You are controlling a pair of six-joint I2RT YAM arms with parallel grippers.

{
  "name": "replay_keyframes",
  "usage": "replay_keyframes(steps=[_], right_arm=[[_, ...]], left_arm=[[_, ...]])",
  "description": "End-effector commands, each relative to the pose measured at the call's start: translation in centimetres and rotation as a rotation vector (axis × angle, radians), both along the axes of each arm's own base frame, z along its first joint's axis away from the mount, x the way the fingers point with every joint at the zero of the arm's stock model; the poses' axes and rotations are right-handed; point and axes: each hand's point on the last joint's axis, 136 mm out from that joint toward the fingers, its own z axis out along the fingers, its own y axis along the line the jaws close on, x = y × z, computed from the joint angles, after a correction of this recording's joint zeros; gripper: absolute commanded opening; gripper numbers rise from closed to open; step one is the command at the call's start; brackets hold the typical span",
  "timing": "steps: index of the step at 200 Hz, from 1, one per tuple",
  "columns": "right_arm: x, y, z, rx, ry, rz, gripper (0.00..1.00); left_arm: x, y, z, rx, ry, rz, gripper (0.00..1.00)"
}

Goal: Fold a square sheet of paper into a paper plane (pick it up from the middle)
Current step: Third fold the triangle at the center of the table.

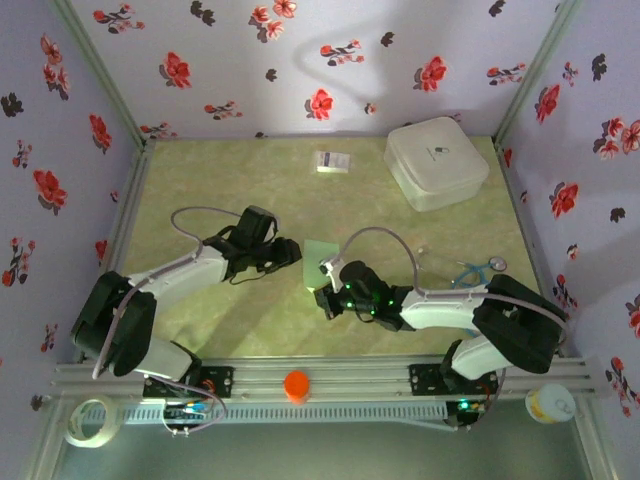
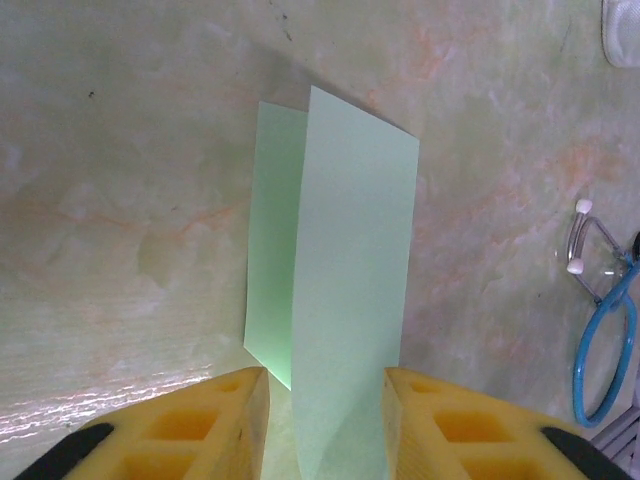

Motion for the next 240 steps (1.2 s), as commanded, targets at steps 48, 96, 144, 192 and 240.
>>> replay_keyframes(steps=[48,96,144,192,240], right_arm=[[-1.1,0.3,0.5,0.106,0.141,0.054,0.00],[-1.2,0.5,-0.3,0.100,0.208,0.062,0.00],[-1.1,0.8,-0.9,0.100,0.246,0.061,0.00],[-0.9,1.0,-1.2,0.098,0.259,0.059,0.00],[-0.3,0.7,-1.4,0.080,0.253,0.028,0.00]], left_arm=[[0.7,-1.9,1.1,-0.049,-0.018,-0.099,0.20],[1.5,-4.5,0.3,-0.076,0.035,-0.187,0.12],[2.1,-5.4,-2.7,0.012,0.120,-0.256,0.09],[1.7,-5.7,-6.0,0.047,0.195,-0.275,0.08],[0.6,-5.1,-9.0,0.088,0.254,-0.281,0.07]])
